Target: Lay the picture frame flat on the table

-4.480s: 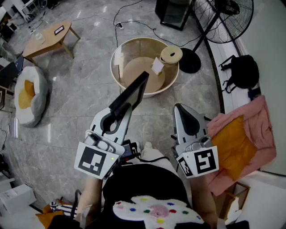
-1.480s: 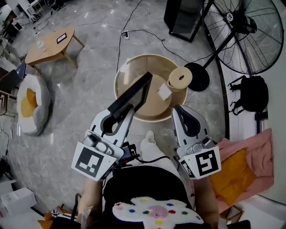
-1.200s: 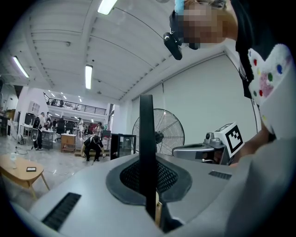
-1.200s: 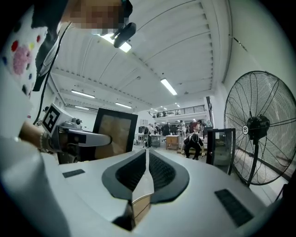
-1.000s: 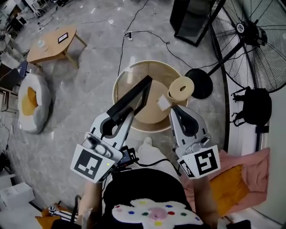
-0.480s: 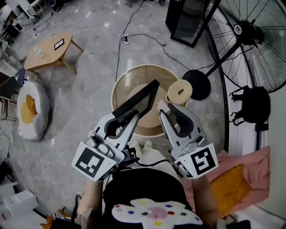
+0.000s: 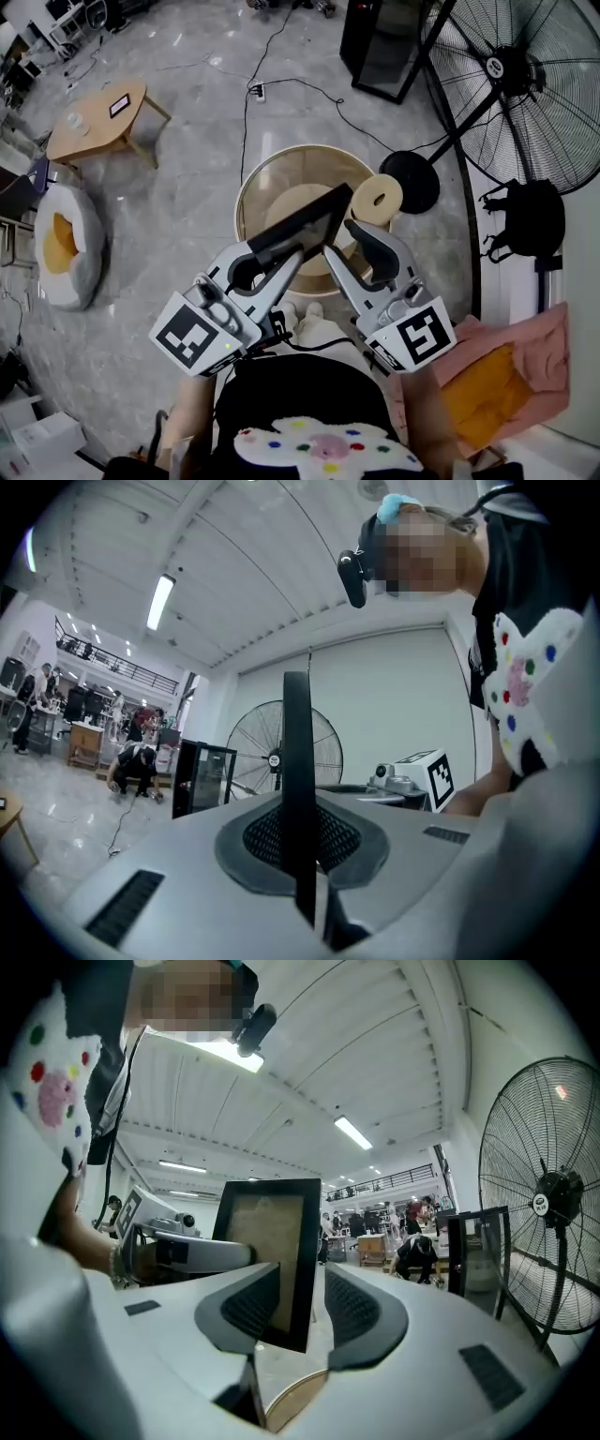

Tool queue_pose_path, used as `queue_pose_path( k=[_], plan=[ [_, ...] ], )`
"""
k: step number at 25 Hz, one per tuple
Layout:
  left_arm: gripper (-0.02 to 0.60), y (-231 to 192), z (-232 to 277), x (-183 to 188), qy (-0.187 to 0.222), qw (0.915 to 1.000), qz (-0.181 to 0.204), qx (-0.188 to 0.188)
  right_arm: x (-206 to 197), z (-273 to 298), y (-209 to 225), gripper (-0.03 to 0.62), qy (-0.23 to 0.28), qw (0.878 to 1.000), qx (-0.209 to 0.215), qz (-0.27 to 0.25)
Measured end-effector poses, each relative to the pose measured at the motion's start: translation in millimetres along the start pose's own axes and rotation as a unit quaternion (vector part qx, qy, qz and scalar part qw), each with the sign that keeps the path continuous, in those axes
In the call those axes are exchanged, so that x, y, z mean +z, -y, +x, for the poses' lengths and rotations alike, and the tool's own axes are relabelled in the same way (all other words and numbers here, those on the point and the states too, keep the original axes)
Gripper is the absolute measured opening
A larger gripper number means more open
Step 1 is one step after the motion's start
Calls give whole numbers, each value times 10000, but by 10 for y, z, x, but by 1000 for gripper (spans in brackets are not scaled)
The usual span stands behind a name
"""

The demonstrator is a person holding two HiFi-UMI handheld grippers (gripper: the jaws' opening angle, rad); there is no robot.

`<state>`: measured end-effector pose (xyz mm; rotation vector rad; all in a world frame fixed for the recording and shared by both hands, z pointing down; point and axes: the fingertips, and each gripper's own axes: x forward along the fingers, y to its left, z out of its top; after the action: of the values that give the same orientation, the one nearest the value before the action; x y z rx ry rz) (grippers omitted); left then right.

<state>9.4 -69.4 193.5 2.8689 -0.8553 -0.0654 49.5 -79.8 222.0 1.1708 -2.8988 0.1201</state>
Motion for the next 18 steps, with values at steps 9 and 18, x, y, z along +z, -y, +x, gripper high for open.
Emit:
queue_pose_path(
  k=[9,18],
  plan=[
    [23,3,-10,-36,-48,9995,-118,-304,20,9,2,110,57,9999,-16,121],
    [26,-120,-28,-140,-229,9996,-139,106,-13,67,51,86,21,9979,-424,487]
  ],
)
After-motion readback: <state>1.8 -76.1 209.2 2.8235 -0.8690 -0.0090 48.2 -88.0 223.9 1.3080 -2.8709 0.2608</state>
